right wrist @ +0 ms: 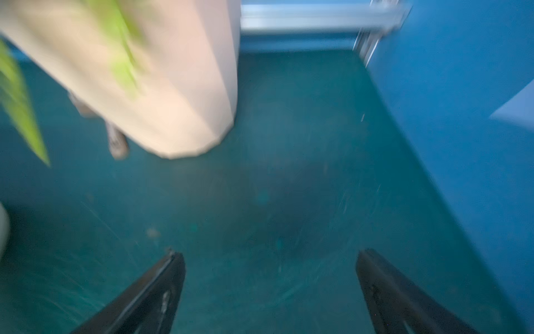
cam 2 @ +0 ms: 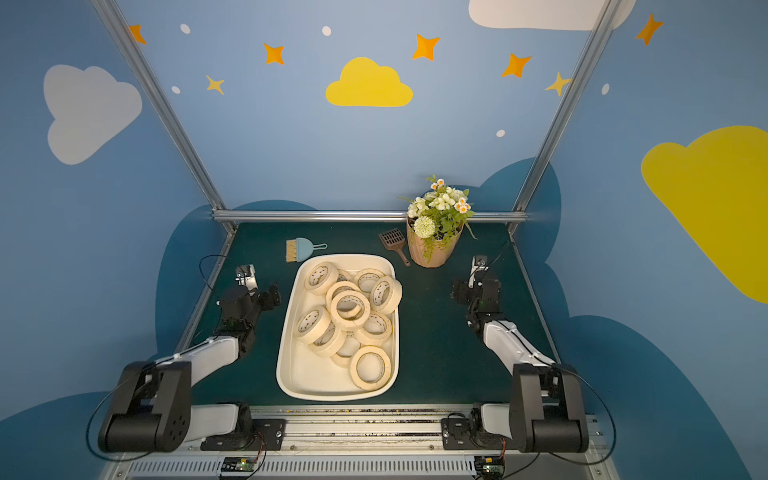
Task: Take out the art tape in the storage box
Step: Pick up the art tape from the storage box.
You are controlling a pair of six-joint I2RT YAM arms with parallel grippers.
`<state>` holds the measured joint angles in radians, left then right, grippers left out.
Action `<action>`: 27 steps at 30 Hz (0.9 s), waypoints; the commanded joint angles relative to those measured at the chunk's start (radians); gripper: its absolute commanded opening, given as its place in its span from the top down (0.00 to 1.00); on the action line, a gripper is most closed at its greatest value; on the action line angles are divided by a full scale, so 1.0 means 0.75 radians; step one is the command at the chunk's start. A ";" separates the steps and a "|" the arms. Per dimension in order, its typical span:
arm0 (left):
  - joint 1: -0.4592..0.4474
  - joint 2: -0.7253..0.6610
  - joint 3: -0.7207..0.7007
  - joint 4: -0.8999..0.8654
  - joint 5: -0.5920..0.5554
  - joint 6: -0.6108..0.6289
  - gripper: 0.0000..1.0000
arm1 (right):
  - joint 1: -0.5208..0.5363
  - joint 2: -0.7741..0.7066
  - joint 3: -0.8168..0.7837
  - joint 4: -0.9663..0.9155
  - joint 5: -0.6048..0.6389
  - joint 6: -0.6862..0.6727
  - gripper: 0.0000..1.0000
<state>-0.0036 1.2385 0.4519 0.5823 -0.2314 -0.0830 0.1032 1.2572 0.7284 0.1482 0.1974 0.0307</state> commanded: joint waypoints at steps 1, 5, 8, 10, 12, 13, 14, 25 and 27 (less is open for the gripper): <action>-0.103 -0.159 0.132 -0.297 -0.115 -0.040 0.09 | 0.111 -0.113 0.193 -0.540 0.096 0.078 0.02; -0.365 -0.216 0.452 -0.770 -0.244 0.028 0.10 | 0.285 -0.118 0.378 -0.937 0.174 0.196 0.02; -0.554 -0.151 0.710 -1.153 -0.248 0.005 0.10 | 0.410 -0.096 0.463 -1.119 0.200 0.226 0.02; -0.667 -0.084 0.850 -1.388 -0.224 -0.033 0.10 | 0.469 -0.083 0.505 -1.229 0.193 0.248 0.02; -0.776 -0.020 0.937 -1.552 -0.215 -0.061 0.10 | 0.504 -0.078 0.533 -1.311 0.144 0.270 0.02; -0.830 0.011 0.964 -1.626 -0.212 -0.077 0.10 | 0.528 -0.077 0.545 -1.349 0.119 0.286 0.02; -0.880 0.039 0.978 -1.680 -0.214 -0.100 0.11 | 0.550 -0.079 0.555 -1.384 0.095 0.301 0.02; -0.949 0.306 0.930 -1.696 -0.120 -0.242 0.30 | 0.714 -0.131 0.627 -1.535 0.060 0.337 0.02; -0.952 0.367 0.960 -1.697 -0.120 -0.247 0.32 | 0.736 -0.134 0.632 -1.543 0.062 0.341 0.02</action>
<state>-0.7185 1.4742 1.1423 -0.6544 -0.3283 -0.2394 0.6346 1.1805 1.1683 -0.9535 0.2501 0.2668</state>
